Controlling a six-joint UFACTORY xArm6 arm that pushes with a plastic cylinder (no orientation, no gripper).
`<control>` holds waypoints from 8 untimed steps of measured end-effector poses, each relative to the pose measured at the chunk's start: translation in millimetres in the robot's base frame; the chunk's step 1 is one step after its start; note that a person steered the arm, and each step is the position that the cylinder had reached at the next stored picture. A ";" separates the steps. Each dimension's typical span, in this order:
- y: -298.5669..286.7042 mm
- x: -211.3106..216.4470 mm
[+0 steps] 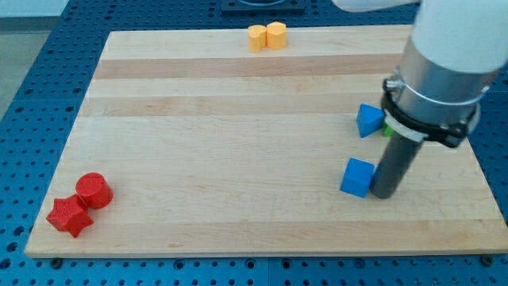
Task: Place the blue cube to the center of the board
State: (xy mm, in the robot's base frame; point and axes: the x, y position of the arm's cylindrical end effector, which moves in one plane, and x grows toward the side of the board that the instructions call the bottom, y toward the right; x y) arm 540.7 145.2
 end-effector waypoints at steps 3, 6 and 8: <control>-75.7 -2.7; -90.1 -55.2; -92.0 -61.1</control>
